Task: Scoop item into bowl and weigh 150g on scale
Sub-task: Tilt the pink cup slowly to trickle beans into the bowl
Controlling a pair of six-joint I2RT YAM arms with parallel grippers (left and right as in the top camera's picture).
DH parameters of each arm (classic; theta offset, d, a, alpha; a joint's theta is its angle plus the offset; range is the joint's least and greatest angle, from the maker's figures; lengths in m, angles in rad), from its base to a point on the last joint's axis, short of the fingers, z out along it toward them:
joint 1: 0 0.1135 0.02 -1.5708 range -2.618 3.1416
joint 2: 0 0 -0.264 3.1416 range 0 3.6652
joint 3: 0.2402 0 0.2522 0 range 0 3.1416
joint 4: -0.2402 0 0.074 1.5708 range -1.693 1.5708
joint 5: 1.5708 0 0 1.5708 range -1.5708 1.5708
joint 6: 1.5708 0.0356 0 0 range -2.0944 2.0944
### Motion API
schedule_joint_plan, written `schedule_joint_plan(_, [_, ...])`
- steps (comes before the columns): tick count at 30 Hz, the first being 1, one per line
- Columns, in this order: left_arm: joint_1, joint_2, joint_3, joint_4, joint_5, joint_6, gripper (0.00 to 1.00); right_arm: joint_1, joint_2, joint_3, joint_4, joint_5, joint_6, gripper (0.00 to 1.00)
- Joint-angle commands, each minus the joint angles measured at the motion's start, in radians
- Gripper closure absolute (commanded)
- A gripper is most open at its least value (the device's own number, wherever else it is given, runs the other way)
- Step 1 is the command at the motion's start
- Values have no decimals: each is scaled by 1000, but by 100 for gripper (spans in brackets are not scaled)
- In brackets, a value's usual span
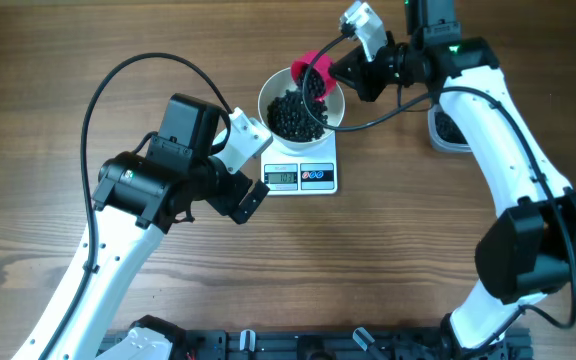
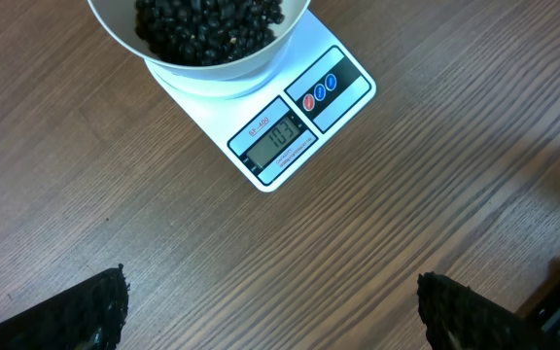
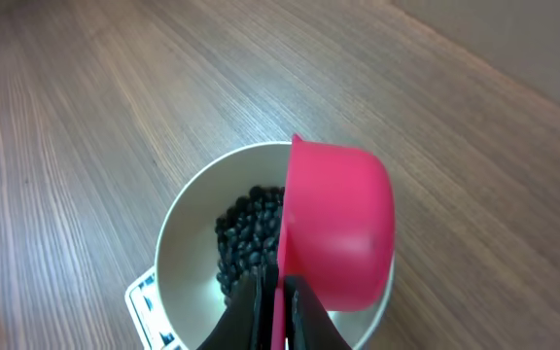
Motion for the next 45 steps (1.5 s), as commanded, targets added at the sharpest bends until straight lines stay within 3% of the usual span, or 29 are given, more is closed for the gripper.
schedule_joint_plan(1, [6, -5, -6, -1, 13, 20, 0, 2, -101, 20, 0, 28, -74, 96])
schedule_joint_plan(27, [6, -5, -6, -1, 13, 20, 0, 23, -134, 20, -62, 30, -14, 96])
schedule_joint_plan(31, [6, -5, -6, -1, 13, 20, 0, 52, -134, 20, -141, 77, -121, 96])
schedule_joint_plan(33, [6, -5, -6, -1, 13, 20, 0, 52, -134, 20, -126, 135, -64, 96])
schedule_joint_plan(36, [6, -5, -6, -1, 13, 20, 0, 53, -134, 20, -146, 63, -110, 96])
schedule_joint_plan(45, [6, -5, -6, -1, 13, 20, 0, 53, -134, 20, -99, 97, -40, 96])
